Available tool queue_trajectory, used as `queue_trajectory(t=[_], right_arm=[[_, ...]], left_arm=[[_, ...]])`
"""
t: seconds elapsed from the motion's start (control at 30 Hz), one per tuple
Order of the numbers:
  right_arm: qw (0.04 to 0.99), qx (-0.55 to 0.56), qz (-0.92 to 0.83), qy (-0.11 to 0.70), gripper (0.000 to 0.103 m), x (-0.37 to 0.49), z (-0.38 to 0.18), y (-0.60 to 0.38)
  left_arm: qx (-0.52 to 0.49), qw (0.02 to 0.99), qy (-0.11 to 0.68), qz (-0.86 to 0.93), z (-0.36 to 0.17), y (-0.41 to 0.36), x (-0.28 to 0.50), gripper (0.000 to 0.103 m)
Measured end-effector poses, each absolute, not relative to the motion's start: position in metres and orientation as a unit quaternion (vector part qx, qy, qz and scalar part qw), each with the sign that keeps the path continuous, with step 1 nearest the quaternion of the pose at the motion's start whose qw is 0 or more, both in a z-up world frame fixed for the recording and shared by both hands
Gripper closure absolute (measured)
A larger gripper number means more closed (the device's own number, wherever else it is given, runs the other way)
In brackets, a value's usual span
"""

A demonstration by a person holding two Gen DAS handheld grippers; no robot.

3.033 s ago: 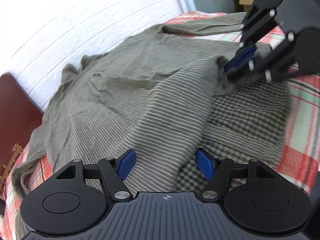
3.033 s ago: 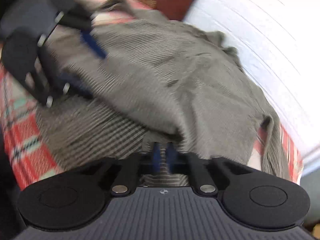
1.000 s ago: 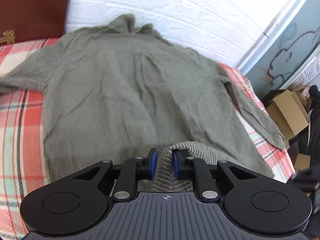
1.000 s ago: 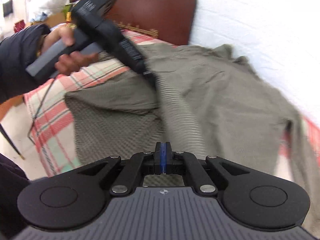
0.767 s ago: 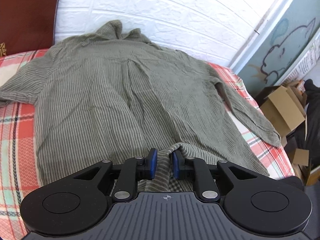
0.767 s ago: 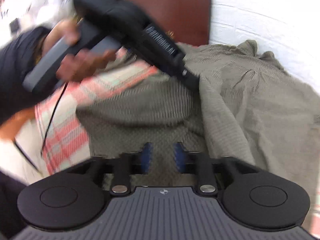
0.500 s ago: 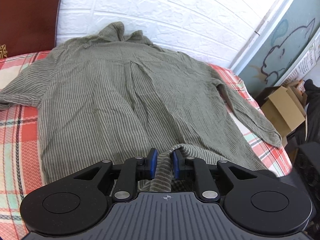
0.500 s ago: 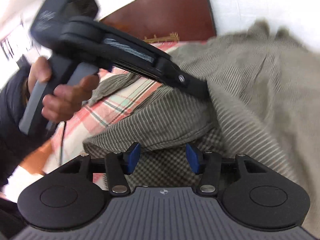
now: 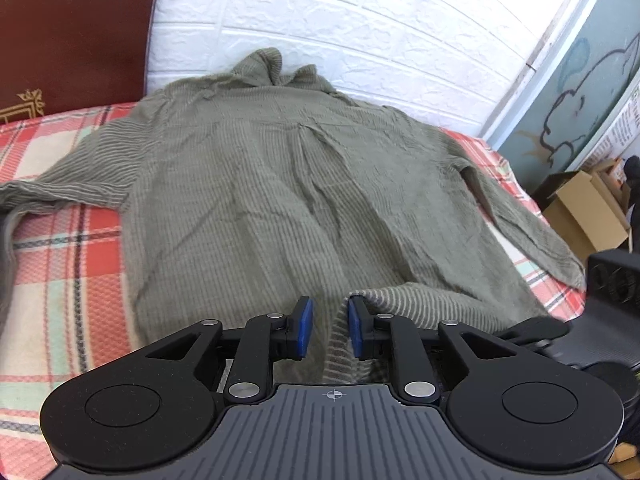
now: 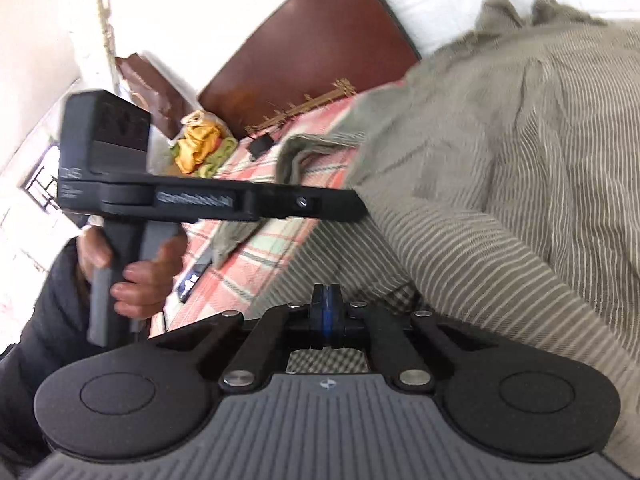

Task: Fold clothes

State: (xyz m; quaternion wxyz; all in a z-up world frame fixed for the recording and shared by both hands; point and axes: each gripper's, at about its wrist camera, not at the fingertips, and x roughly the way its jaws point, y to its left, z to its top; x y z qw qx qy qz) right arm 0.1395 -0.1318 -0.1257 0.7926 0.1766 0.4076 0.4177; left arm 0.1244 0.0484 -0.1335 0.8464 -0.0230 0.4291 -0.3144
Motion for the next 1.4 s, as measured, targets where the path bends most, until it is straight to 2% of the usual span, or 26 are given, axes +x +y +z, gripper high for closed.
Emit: queue_trajectory(t=[0.03,0.13,0.2,0.37,0.43,0.47,0.57,0.67,0.83,1.03,1.07,1.13,1.17,1.2,1.33,1.4], right_arm=[[0.794,0.173,0.417,0.407,0.103,0.14,-0.125,-0.133],[0.811,0.132,0.403,0.402,0.103,0.135,-0.122,-0.127],[0.826,0.114,0.383,0.398,0.099,0.131,-0.122,-0.125],[0.863,0.069,0.327,0.38,0.095,0.127,-0.124,-0.118],[0.877,0.058,0.301,0.369,0.091,0.135,-0.127,-0.116],[0.88,0.06,0.294,0.369,0.086,0.142,-0.128,-0.113],[0.882,0.072,0.276,0.374,0.08,0.16,-0.134,-0.112],[0.88,0.079,0.267,0.384,0.079,0.17,-0.138,-0.115],[0.874,0.088,0.263,0.399,0.077,0.181,-0.144,-0.11],[0.872,0.088,0.265,0.403,0.07,0.183,-0.143,-0.107],[0.871,0.089,0.265,0.403,0.069,0.183,-0.142,-0.107],[0.87,0.09,0.267,0.403,0.067,0.183,-0.14,-0.108],[0.87,0.09,0.269,0.404,0.064,0.182,-0.139,-0.108],[0.87,0.088,0.271,0.403,0.061,0.18,-0.138,-0.108],[0.869,0.077,0.284,0.398,0.057,0.169,-0.131,-0.111],[0.87,0.07,0.292,0.392,0.051,0.158,-0.127,-0.115]], left_arm=[[-0.018,0.85,0.426,-0.31,-0.133,0.049,0.122,0.064],[0.007,0.863,0.412,-0.293,-0.13,0.051,0.115,0.048],[0.038,0.874,0.393,-0.282,-0.126,0.052,0.104,0.039],[0.141,0.896,0.326,-0.268,-0.118,0.052,0.061,0.027],[0.193,0.899,0.298,-0.258,-0.118,0.051,0.043,0.027],[0.216,0.899,0.286,-0.251,-0.118,0.05,0.035,0.027],[0.242,0.9,0.267,-0.245,-0.119,0.051,0.017,0.027],[0.272,0.894,0.241,-0.262,-0.12,0.046,-0.008,0.027],[0.424,0.849,0.165,-0.269,-0.147,0.01,-0.058,0.027],[0.547,0.792,0.137,-0.233,-0.19,-0.02,-0.06,0.04],[0.558,0.788,0.137,-0.224,-0.194,-0.023,-0.056,0.045],[0.554,0.793,0.15,-0.207,-0.195,-0.025,-0.043,0.062],[0.545,0.799,0.158,-0.199,-0.193,-0.022,-0.036,0.084],[0.534,0.807,0.165,-0.192,-0.19,-0.019,-0.032,0.098],[0.437,0.855,0.185,-0.209,-0.152,0.0,-0.028,0.102],[0.374,0.878,0.196,-0.227,-0.13,0.012,-0.028,0.102]])
